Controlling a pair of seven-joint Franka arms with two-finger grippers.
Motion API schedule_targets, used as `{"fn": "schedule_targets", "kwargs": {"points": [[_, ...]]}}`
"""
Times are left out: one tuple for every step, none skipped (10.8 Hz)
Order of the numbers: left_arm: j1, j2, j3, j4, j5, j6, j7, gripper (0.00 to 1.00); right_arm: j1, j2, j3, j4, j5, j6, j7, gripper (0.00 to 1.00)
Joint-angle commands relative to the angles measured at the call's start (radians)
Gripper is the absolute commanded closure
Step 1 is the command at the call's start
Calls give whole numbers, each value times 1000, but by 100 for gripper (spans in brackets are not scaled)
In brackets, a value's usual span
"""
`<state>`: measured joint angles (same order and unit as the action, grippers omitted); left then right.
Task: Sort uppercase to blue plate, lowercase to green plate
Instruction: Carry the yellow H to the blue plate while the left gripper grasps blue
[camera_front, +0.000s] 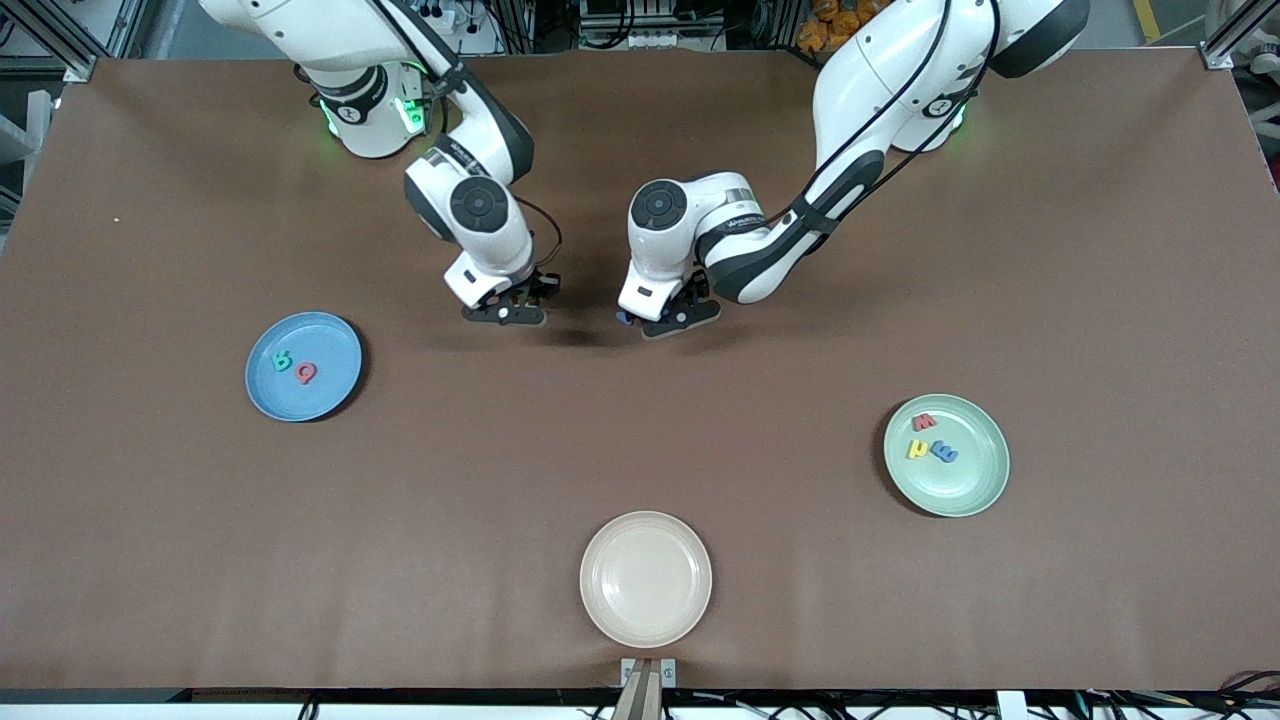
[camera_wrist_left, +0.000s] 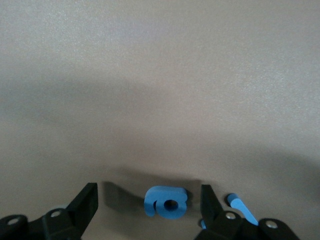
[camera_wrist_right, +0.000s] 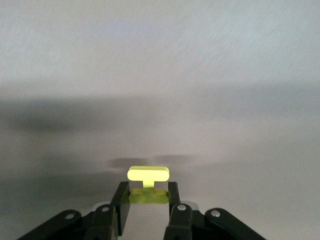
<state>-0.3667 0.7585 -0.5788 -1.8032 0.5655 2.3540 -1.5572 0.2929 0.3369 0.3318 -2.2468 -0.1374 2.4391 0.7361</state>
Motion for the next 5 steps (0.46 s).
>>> {"fn": "schedule_targets", "kwargs": {"points": [[-17, 7, 11, 16, 30, 5, -37, 16, -44, -26, -54, 1, -11, -34, -192, 73], [-20, 7, 11, 16, 30, 4, -35, 19, -47, -35, -110, 0, -11, -37, -289, 73], [-20, 7, 13, 16, 30, 5, -34, 21, -49, -36, -159, 1, -8, -38, -376, 73], [-20, 11, 13, 16, 30, 5, -34, 24, -49, -36, -204, 4, -8, -38, -450, 73], [-20, 12, 13, 16, 30, 5, -34, 25, -49, -35, -265, 6, -8, -37, -530, 73]]}}
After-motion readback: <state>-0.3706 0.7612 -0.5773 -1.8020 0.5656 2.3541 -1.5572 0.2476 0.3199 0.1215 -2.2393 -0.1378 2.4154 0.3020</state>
